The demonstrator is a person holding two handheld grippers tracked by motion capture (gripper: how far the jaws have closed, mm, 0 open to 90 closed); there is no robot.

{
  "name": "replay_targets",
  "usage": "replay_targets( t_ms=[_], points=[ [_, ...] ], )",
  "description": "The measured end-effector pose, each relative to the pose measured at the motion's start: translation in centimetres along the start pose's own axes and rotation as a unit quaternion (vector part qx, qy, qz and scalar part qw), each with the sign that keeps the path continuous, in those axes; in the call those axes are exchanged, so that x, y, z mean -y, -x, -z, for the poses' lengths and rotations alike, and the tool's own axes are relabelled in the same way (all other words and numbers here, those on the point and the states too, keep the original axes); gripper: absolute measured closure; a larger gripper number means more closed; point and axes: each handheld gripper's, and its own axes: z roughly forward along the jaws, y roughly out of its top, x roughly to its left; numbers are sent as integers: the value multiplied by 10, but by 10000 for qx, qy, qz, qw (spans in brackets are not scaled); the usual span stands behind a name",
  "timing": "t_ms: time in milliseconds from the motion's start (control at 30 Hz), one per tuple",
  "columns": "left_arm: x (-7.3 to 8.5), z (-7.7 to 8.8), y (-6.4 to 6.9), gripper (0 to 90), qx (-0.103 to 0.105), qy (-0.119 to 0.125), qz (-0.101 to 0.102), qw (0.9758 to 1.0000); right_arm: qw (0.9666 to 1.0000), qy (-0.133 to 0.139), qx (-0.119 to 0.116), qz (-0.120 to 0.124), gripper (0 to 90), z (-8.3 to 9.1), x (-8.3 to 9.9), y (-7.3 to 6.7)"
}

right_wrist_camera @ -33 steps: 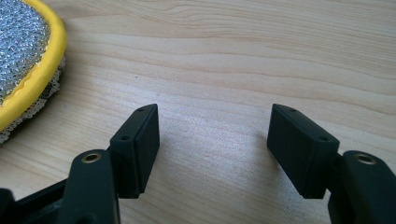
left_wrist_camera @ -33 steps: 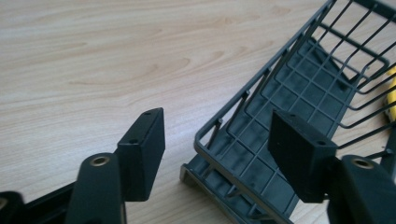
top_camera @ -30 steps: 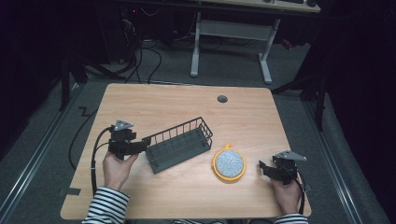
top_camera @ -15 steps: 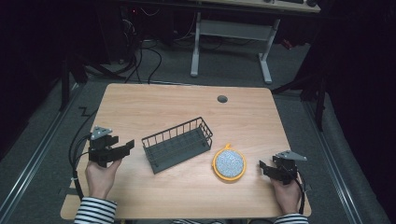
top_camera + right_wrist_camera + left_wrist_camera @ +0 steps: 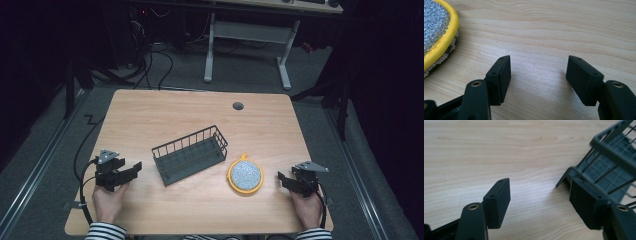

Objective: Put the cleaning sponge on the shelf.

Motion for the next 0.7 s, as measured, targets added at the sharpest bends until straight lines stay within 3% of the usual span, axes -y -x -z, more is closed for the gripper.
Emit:
replay_targets(
  t_ms=[333,600,700],
  points=[
    [21,-22,-1,336,-253,-152,-86,9995,10000,-4,28,36,362,0,0,-1],
    [22,-28,-2,338,-439,-70,-94,9990,10000,19,-7,-49,395,0,-1,0],
    [22,-32,-3,340,-629,-74,-199,9978,9999,-59,-41,-121,419,1,-3,-1]
  ],
)
